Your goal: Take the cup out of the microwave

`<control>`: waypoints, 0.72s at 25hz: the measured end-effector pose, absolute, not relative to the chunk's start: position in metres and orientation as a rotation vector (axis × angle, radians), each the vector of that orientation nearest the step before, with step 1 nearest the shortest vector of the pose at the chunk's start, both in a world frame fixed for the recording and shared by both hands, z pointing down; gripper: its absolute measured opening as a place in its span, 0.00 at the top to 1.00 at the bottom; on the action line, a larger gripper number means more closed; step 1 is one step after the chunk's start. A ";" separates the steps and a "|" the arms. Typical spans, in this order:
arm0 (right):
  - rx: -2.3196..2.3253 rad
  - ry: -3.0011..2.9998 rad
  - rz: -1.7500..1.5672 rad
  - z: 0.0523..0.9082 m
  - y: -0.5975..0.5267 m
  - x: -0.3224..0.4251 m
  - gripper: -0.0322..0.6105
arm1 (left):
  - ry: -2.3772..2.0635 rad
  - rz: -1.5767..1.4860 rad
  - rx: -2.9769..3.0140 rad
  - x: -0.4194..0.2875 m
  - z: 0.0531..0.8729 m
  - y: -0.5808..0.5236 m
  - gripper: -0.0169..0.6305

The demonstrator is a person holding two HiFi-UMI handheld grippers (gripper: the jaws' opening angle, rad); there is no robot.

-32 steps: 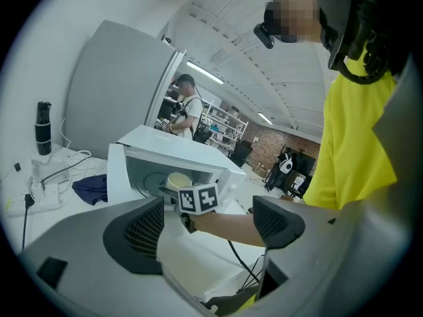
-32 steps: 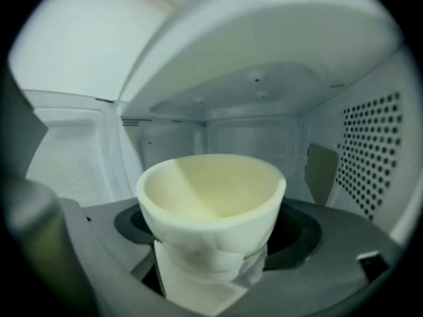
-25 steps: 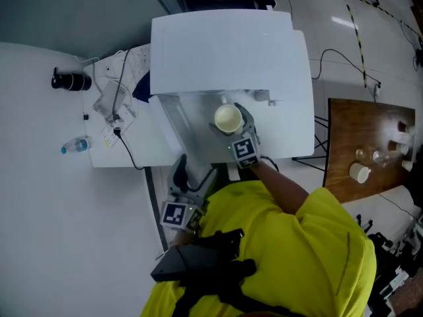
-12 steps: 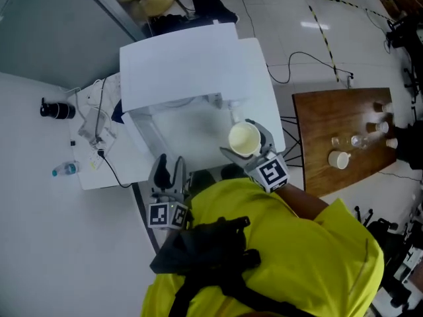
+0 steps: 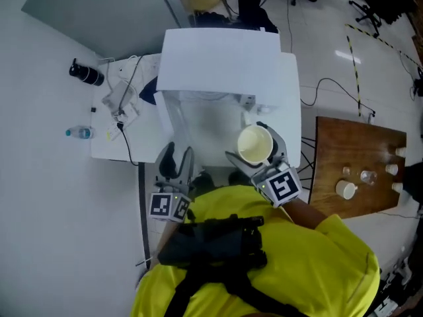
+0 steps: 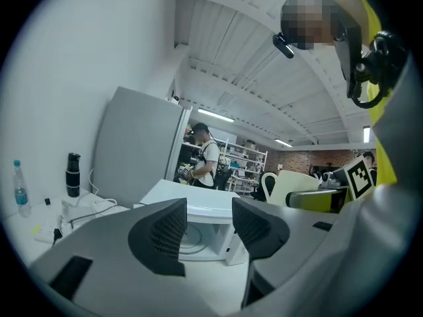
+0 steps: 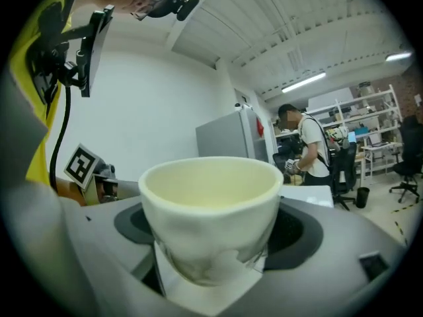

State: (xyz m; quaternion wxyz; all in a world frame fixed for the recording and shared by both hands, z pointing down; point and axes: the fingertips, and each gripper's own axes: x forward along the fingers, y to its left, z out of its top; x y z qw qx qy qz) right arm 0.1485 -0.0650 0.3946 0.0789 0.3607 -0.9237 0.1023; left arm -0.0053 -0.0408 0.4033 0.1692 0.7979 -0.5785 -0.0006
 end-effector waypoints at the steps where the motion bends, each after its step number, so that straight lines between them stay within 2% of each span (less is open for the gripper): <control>1: 1.049 -2.788 0.296 0.387 -0.062 0.130 0.24 | -1.660 -0.008 2.270 -0.020 0.400 -0.038 0.64; 11: 0.900 -2.932 0.296 0.333 -0.016 -0.117 0.23 | -1.686 -0.022 2.258 -0.223 0.408 0.016 0.64; 15: 0.918 -2.904 0.299 0.354 -0.015 -0.211 0.23 | -1.654 0.009 2.284 -0.301 0.418 0.030 0.64; 18: 1.005 -2.861 0.300 0.401 -0.039 -0.263 0.23 | -1.654 0.024 2.314 -0.342 0.418 0.031 0.64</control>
